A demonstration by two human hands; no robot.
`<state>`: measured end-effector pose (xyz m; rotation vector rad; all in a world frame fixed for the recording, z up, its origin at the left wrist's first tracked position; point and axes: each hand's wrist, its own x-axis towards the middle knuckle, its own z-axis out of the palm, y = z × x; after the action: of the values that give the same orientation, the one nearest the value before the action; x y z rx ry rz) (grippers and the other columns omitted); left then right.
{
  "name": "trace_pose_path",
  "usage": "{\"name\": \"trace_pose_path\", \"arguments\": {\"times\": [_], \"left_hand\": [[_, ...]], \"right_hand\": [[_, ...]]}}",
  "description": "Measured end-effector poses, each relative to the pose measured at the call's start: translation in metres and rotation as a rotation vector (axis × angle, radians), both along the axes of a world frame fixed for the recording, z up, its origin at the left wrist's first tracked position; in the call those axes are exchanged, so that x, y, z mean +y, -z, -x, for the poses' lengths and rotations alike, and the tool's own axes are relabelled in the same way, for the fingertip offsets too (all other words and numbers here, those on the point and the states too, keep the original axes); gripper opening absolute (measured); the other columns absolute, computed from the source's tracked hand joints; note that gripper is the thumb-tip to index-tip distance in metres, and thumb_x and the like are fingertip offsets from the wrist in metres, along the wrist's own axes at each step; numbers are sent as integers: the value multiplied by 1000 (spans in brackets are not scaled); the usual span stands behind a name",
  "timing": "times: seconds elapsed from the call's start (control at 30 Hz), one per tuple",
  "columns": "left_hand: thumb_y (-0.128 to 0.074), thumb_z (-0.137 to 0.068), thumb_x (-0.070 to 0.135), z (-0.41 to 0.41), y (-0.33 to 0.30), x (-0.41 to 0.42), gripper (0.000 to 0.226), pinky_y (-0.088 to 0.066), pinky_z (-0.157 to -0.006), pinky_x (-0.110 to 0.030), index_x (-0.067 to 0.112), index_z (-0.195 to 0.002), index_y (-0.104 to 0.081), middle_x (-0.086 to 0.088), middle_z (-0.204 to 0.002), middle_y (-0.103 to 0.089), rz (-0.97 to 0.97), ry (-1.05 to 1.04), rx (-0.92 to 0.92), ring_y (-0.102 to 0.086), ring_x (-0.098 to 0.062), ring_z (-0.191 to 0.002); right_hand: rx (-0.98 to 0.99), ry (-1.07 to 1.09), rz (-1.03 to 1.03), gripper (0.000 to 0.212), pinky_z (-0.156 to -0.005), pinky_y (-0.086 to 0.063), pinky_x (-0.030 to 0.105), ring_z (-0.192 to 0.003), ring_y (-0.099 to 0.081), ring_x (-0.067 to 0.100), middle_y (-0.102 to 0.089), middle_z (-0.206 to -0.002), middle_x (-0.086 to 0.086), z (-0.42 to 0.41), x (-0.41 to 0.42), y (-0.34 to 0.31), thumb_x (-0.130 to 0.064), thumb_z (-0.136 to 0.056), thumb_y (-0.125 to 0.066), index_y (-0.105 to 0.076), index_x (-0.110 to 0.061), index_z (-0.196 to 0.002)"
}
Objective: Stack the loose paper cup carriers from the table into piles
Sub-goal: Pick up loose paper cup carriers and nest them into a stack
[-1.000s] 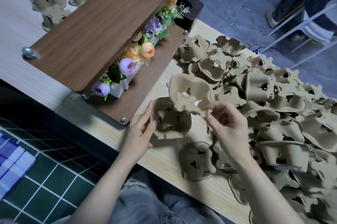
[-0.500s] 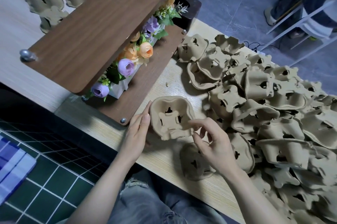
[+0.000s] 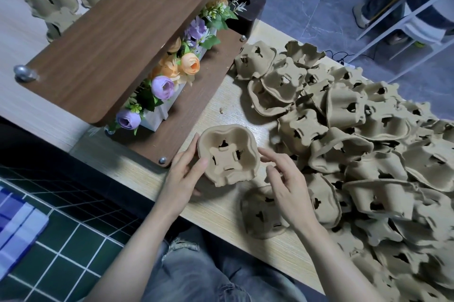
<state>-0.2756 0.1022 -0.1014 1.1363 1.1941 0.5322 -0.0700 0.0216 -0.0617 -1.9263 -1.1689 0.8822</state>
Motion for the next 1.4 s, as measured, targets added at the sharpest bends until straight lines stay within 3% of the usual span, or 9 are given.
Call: {"name": "trace_pose_path", "arguments": {"times": [0.13,0.2,0.3,0.5,0.73,0.93,1.03,1.27,1.4], "left_hand": [[-61,-92,38,-3,4,1,58,-59,-60,-31,72,-128,-32,-16,-117,-44,-29,-11,15,-46,-21,-78],[-63,-86,44,-4,5,1,62,-57,-57,-27,75,-128,-30,-18,-120,-50,-14,0,14,-46,-22,-80],[-65,-86,41,-3,7,0,70,-56,-58,-26,79,-128,-24,-13,-119,-54,-11,14,13,-43,-18,-80],[-59,-96,15,-1,1,-2,74,-57,-68,-44,69,-133,-25,6,-79,-34,-75,1,47,-31,-4,-57],[-60,-95,12,9,4,-6,73,-56,-60,-31,64,-137,-29,13,-86,-39,-111,-8,34,-31,-4,-59],[-60,-95,12,14,4,-11,73,-55,-57,-26,62,-138,-30,12,-90,-44,-94,-5,14,-30,-4,-58],[-61,-95,14,15,4,-12,74,-56,-60,-30,68,-136,-31,5,-105,-51,-77,2,4,-33,-9,-63],[-61,-95,12,17,1,-11,73,-54,-63,-36,68,-132,-34,4,-86,-44,-65,-12,1,-33,-4,-58],[-60,-95,12,20,1,-11,71,-55,-66,-39,68,-131,-35,4,-84,-42,-41,-5,1,-33,-7,-63]], "right_hand": [[-4,24,30,31,-75,-50,28,-78,-58,12,-63,-107,-13,3,-2,3,-32,-96,-58,-60,-35,-127],[-38,14,35,34,-76,-50,29,-73,-57,14,-63,-107,-13,4,-1,4,-28,-94,-62,-60,-33,-128],[-73,4,34,36,-73,-47,23,-70,-54,13,-61,-107,-14,4,-3,6,-22,-93,-63,-60,-32,-127],[-147,41,75,34,-68,-45,18,-67,-55,5,-57,-105,-14,3,-31,7,-16,-91,-65,-62,-27,-123],[-417,36,199,42,-68,-52,31,-84,-55,2,-54,-115,-15,8,-75,14,-35,-88,-66,-58,-31,-129],[-582,34,367,48,-60,-48,31,-92,-61,21,-50,-119,-4,18,-78,18,-50,-88,-61,-53,-31,-132],[-631,48,418,44,-57,-46,31,-84,-63,25,-50,-111,-1,24,-72,18,-54,-89,-58,-55,-30,-126],[-723,-78,555,50,-64,-47,33,-93,-62,25,-49,-111,0,28,-65,16,-52,-87,-56,-46,-30,-130],[-657,-61,469,49,-60,-47,32,-88,-60,22,-47,-105,-3,31,-62,12,-46,-85,-59,-46,-34,-131]]}}
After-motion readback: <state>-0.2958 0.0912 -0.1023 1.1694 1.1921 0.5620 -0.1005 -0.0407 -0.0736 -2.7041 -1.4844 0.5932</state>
